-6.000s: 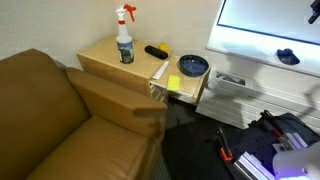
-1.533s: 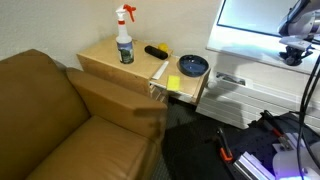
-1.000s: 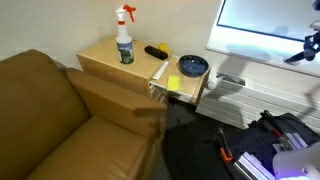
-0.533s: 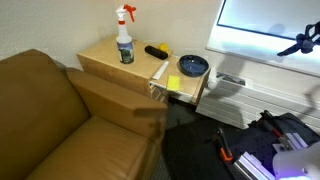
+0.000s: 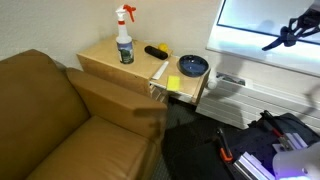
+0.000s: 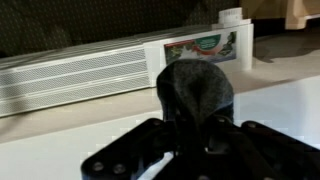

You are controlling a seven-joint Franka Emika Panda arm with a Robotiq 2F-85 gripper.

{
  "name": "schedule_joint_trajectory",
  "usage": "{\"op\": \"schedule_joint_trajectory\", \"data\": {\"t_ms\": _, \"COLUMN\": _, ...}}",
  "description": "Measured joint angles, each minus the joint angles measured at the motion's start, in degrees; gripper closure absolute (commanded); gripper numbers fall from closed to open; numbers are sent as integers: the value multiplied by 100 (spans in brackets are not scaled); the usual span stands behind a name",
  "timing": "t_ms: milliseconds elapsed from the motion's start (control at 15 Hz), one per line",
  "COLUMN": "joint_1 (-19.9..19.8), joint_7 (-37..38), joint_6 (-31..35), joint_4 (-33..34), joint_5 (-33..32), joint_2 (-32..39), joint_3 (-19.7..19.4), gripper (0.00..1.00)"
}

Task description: Remove the black sock from the window sill and place it on top of the nightstand

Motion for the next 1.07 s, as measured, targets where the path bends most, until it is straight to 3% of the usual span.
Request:
{"op": "schedule_joint_trajectory", "data": {"t_ms": 400, "joint_1": 1307, "joint_7": -169, "joint_6": -12, "joint_4": -294, "joint_5": -44, "joint_2": -1001, "joint_3": 328, "gripper": 96}}
{"op": "schedule_joint_trajectory", "data": {"t_ms": 467, "joint_1": 1509, "joint_7": -213, "joint_6": -13, "joint_4": -346, "joint_5": -43, "joint_2": -1163, "joint_3": 403, "gripper": 85}}
{"op": "schedule_joint_trajectory", "data": {"t_ms": 533, "joint_1": 1656, "joint_7": -324, "joint_6": -10, "joint_4": -380, "joint_5": -14, "joint_2": -1296, "joint_3": 461, "gripper": 85}}
{"op": "schedule_joint_trajectory", "data": {"t_ms": 667, "joint_1": 1775, "joint_7": -490, "joint_6": -11, "joint_4": -431, "joint_5": 5, "joint_2": -1476, "joint_3": 492, "gripper": 85}}
{"op": "schedule_joint_trajectory", "data": {"t_ms": 733, "joint_1": 1763, "joint_7": -547, "joint_6": -10, "joint_4": -452, "joint_5": 5, "joint_2": -1505, "joint_3": 484, "gripper": 96}}
{"op": "schedule_joint_trajectory", "data": {"t_ms": 1067, "joint_1": 1891, "joint_7": -916, "joint_6": -26, "joint_4": -456, "joint_5": 248, "joint_2": -1450, "joint_3": 555, "gripper": 96}}
